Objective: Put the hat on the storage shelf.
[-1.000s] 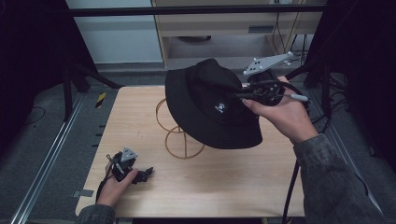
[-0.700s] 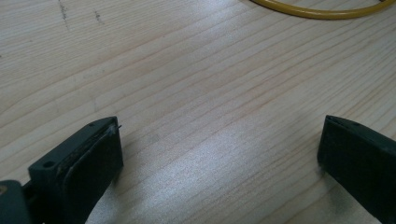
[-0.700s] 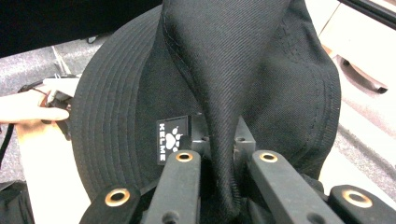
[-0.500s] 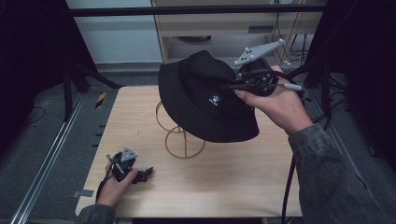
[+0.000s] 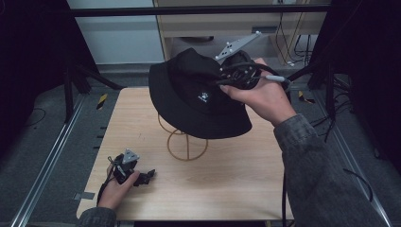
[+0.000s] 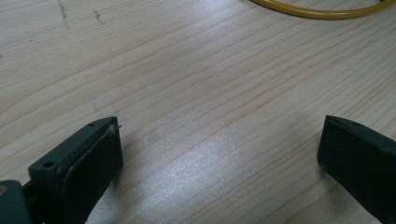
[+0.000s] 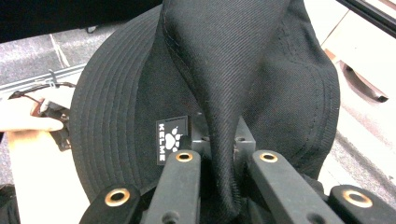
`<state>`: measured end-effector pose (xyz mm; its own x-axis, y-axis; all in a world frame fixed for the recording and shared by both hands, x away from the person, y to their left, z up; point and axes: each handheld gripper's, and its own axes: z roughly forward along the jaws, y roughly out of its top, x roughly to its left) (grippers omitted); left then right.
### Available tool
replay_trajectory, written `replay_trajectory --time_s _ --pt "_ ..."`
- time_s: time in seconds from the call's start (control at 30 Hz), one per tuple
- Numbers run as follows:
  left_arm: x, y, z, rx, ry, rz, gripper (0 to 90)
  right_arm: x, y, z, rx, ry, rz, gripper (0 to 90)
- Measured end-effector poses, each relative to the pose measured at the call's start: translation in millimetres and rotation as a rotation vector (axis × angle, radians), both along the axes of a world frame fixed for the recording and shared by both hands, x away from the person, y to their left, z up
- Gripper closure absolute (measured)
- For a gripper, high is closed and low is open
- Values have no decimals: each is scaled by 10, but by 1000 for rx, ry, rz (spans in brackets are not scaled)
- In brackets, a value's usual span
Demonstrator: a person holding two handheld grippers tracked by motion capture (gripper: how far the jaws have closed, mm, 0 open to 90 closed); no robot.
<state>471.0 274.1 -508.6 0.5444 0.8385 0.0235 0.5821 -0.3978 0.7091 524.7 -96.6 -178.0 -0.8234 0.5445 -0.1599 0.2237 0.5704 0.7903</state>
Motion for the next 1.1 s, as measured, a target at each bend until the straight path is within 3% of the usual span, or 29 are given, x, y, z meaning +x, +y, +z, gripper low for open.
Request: replay_trajectory --time_s 0.47,1.1 --pt "-1 -1 -1 0 -1 -1 0 114 288 -87 -28 -6 15 850" --pt "-1 -3 -1 -1 -2 -6 0 241 542 -251 -61 30 31 846"
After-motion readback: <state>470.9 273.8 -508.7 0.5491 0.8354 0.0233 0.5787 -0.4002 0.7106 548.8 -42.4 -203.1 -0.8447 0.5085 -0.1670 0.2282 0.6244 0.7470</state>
